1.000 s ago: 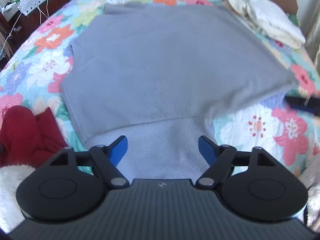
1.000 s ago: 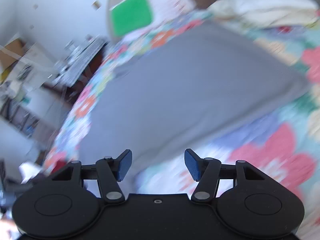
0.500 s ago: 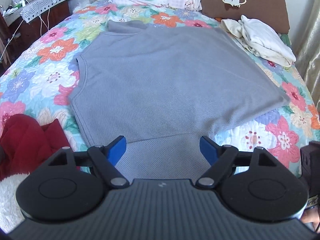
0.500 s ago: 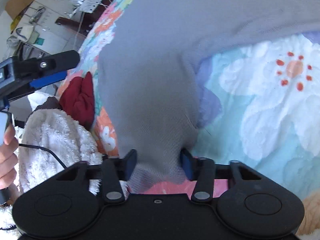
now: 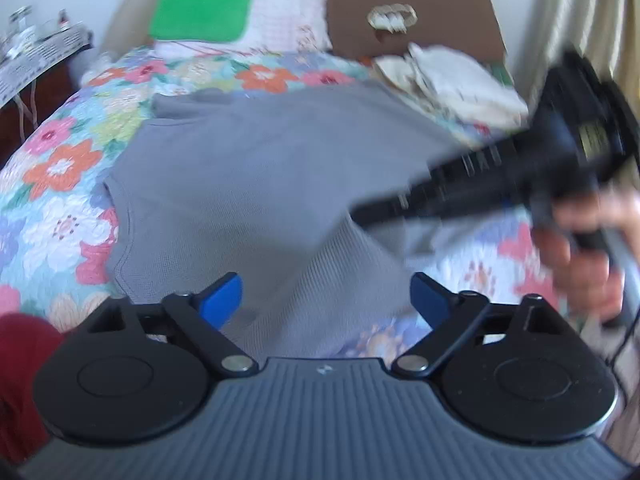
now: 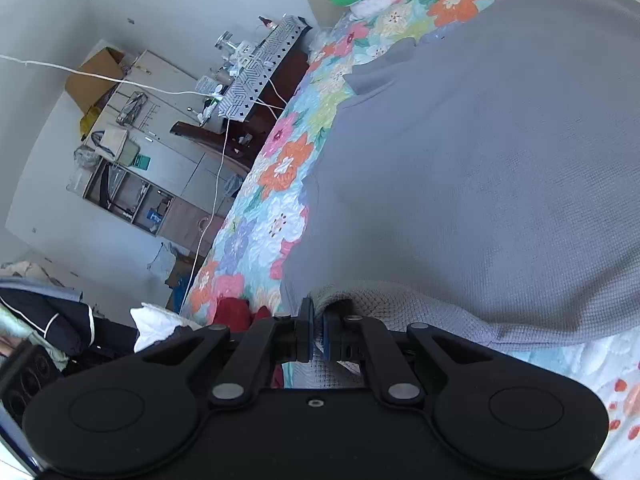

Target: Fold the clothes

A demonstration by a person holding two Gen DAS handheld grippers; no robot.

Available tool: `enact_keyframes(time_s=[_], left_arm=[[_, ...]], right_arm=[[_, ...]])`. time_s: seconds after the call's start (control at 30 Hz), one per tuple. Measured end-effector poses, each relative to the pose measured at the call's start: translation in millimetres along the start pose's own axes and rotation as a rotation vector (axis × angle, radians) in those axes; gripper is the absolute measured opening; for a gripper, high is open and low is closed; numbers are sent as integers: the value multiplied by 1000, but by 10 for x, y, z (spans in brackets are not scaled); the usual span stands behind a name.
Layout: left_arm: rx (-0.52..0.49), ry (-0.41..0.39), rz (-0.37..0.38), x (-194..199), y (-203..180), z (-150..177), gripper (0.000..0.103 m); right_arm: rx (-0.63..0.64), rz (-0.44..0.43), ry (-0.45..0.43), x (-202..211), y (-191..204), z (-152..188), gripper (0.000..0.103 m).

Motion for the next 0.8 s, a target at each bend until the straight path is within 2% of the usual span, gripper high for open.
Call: enact_keyframes(time_s=[0.1,0.23,0.3,0.4,0.47,0.5,0.7,0.8], left_arm=[[-104,17,-11,-164,-59,-23,95],[-119,95,25,-642,-9,-133,96],[-105,176,-46,-980,171,-151,95],[-76,269,-186,-1388,480,-136,81],[-9,256,-131,-1470,574,-70,69],[30,250,-107,-1474,611,-36,61],[190,151,-55,-1342,782,-74,29],[301,99,-51,-1303,930,-110,26]], right_arm=[[-44,0,-1,-105,-58,-134,7],[-92,23,-17,-213,-206,-346,10],[-129,62,-29,-249,-322,-448,13],[-93,143,-56,-106,-439,-473,22],[-46,198,-83,83,-533,-424,42],[-24,225,-98,187,-591,-392,44],[40,389,-171,723,-1193,-172,47],[-1,415,-215,790,-1422,-64,48]])
Point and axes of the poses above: each gripper's, at about its wrist camera, not at the fingertips, and x roughly against the way its jaws point, y to its left, z to its underside, the point moved 8 cm from there along -x, roughly the way its jaws point, and after that the axes turned 5 degrees about -x, right-handed, at the moved point
